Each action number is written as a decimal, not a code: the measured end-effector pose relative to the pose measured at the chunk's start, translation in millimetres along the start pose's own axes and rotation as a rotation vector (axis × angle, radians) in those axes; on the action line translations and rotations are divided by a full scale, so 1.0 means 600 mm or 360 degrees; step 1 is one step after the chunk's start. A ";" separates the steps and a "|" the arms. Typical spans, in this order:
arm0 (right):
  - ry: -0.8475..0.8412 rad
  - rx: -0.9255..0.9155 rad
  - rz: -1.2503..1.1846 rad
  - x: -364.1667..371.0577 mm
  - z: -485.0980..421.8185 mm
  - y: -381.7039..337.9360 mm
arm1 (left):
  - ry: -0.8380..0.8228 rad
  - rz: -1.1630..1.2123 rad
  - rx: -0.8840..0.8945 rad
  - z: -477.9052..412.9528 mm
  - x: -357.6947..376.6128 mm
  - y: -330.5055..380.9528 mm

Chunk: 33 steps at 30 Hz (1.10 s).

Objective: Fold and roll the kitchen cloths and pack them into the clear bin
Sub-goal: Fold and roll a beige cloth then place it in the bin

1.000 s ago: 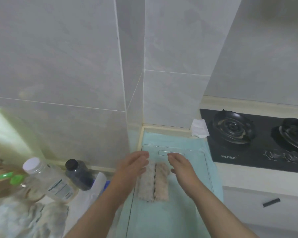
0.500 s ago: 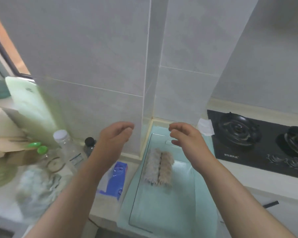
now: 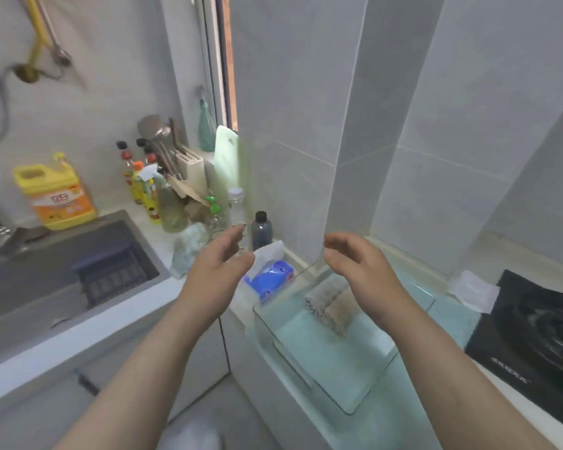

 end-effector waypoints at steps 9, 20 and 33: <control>-0.0659 -0.0163 -0.0041 0.217 0.115 -0.087 | 0.0651 -0.0058 -0.0192 0.301 -0.189 0.011; -0.1308 -0.0473 -0.0036 0.532 0.334 -0.233 | 0.1405 0.0072 -0.0374 0.682 -0.430 -0.017; -0.1729 -0.0563 -0.0052 0.905 0.627 -0.341 | 0.2027 0.0116 -0.0368 1.113 -0.707 -0.063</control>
Point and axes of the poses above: each hand's wrist, its own z-axis away from the middle knuckle, its own x-axis out of the palm, y = z × x, the point moved 10 cm from there along -z, towards the middle knuckle, and after that the axes turned 5 degrees about -y, right-handed, at the moved point
